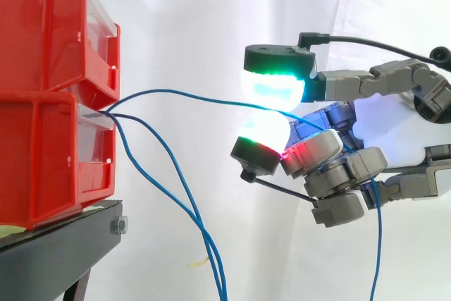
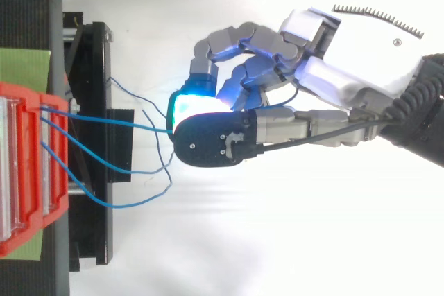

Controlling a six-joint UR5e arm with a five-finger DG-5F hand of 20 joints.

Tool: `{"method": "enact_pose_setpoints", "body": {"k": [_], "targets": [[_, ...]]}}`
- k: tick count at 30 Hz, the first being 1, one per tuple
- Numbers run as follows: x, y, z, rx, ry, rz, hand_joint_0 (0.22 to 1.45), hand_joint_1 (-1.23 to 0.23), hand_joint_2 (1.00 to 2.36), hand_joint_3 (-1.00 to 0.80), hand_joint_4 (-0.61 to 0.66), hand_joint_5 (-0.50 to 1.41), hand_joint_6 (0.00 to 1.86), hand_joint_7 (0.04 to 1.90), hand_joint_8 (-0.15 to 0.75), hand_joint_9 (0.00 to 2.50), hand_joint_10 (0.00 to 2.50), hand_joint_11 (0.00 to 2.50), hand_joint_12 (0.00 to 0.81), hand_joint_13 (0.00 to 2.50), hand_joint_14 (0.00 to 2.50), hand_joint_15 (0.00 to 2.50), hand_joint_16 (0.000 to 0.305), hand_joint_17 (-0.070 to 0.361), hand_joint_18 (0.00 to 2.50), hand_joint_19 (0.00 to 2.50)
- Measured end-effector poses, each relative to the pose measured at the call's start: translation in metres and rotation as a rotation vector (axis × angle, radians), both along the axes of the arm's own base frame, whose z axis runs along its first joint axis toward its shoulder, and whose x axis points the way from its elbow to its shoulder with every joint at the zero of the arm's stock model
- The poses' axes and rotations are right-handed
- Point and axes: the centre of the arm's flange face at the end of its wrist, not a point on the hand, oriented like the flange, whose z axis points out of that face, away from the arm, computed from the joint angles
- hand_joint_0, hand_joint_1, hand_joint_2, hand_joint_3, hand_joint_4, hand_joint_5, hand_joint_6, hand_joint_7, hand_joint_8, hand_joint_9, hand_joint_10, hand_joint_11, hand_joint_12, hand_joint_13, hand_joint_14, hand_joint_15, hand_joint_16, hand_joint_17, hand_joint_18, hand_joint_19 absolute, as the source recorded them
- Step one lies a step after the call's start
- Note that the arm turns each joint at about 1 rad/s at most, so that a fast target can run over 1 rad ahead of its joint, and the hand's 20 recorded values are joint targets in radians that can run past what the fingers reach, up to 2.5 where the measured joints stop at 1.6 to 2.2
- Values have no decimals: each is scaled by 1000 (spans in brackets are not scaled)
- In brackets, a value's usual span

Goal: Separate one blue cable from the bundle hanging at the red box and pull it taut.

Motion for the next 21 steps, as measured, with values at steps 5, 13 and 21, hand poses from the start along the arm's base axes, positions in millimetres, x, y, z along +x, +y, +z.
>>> {"method": "enact_pose_setpoints", "body": {"k": [5, 13, 21], "targets": [[0, 0, 0, 0, 1, -1, 714, -706, 1004, 26, 263, -276, 918, 1082, 300, 589, 800, 1347, 342, 591, 1729, 1216, 32, 73, 751, 1771], [-1, 0, 0, 0, 6, -2, 748, -756, 1005, 19, 242, -273, 933, 1073, 288, 599, 813, 1347, 324, 596, 1731, 1215, 28, 64, 744, 1802], [-1, 0, -1, 2, 8, -2, 814, -789, 1002, 60, 204, -263, 948, 1082, 280, 638, 835, 1336, 308, 596, 1793, 1187, 25, 57, 729, 1845]]}}
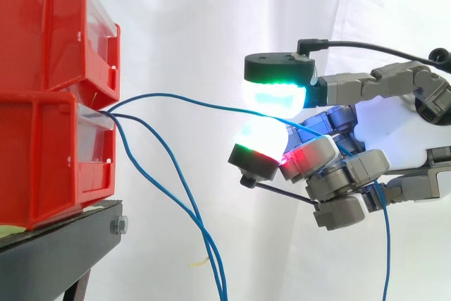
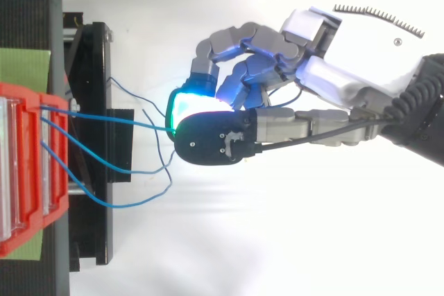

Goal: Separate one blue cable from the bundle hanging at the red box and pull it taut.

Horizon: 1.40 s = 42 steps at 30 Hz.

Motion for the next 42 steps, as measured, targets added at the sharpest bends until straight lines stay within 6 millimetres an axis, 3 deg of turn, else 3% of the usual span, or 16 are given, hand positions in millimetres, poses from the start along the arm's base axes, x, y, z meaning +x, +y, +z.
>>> {"method": "enact_pose_setpoints", "body": {"k": [5, 15, 21, 28, 42], "targets": [[0, 0, 0, 2, -2, 0, 829, -779, 1022, 142, 196, -261, 952, 1073, 275, 638, 848, 1327, 307, 585, 1833, 1175, 24, 54, 717, 1870], [3, 2, -6, 16, -10, 4, 792, -749, 1249, 195, 198, -261, 954, 1087, 280, 635, 883, 1321, 308, 573, 1876, 1155, 24, 55, 704, 1890], [0, 4, -16, 16, -6, 8, 786, -739, 1311, 202, 195, -260, 956, 1076, 274, 635, 883, 1319, 302, 570, 1883, 1150, 24, 54, 705, 1890], [-4, 9, -38, 32, -65, 13, 787, -731, 1327, 207, 198, -259, 958, 1078, 277, 640, 893, 1307, 304, 574, 1904, 1141, 23, 52, 707, 1899], [-4, 16, -42, -5, -59, 29, 796, -702, 1365, 221, 203, -255, 960, 1073, 282, 650, 932, 1301, 308, 574, 1988, 1116, 23, 53, 718, 1923]]}}
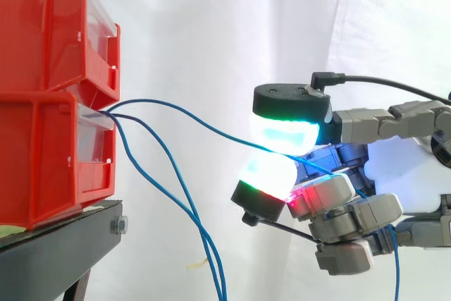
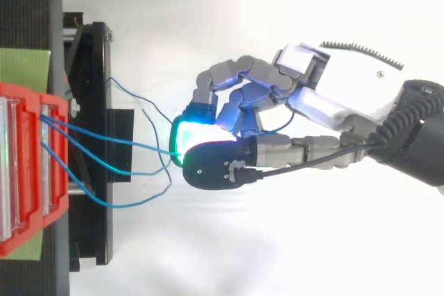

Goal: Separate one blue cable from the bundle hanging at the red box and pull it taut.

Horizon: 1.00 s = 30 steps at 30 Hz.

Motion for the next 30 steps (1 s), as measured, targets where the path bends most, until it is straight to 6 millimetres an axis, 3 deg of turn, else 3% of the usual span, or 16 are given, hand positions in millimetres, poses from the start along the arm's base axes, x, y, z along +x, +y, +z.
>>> {"method": "enact_pose_setpoints", "body": {"k": [12, 17, 30], "targets": [[-1, 0, 0, -30, 15, 3, 798, -685, 1393, 215, 212, -251, 960, 1087, 281, 645, 966, 1293, 302, 533, 2138, 1090, 22, 50, 727, 1962], [-1, 0, 0, -30, 16, 2, 785, -668, 1409, 222, 219, -249, 963, 1086, 291, 648, 1120, 1234, 303, 511, 2282, 1086, 22, 49, 758, 1972], [-1, 0, 0, -30, 16, 2, 770, -668, 1441, 193, 229, -245, 965, 1076, 307, 664, 1244, 1198, 313, 514, 2428, 1045, 23, 51, 820, 2015]]}}
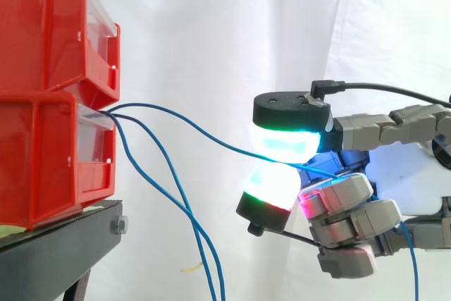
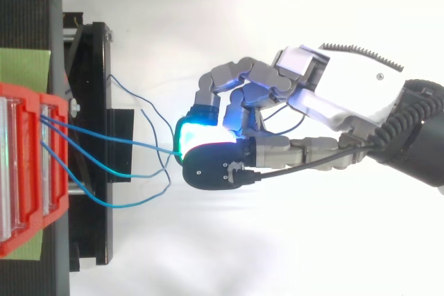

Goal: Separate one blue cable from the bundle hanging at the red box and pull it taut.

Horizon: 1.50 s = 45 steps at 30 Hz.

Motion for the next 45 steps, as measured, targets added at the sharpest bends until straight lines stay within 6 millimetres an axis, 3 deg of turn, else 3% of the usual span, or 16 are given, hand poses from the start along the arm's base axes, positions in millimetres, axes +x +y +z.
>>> {"method": "enact_pose_setpoints", "body": {"k": [12, 19, 45], "targets": [[0, 0, 0, 0, 0, -2, 780, -669, 1401, 198, 236, -243, 964, 1089, 315, 677, 1304, 1178, 318, 524, 2482, 1043, 24, 53, 860, 2070], [0, 0, 0, 0, 0, -2, 784, -668, 1390, 201, 239, -240, 965, 1091, 316, 645, 1662, 1133, 325, 538, 2500, 1060, 24, 53, 883, 2089], [0, 0, 0, 0, 0, 1, 793, -667, 1364, 203, 241, -234, 966, 1083, 330, 676, 1706, 1119, 333, 582, 2500, 1058, 25, 57, 920, 2061]]}}
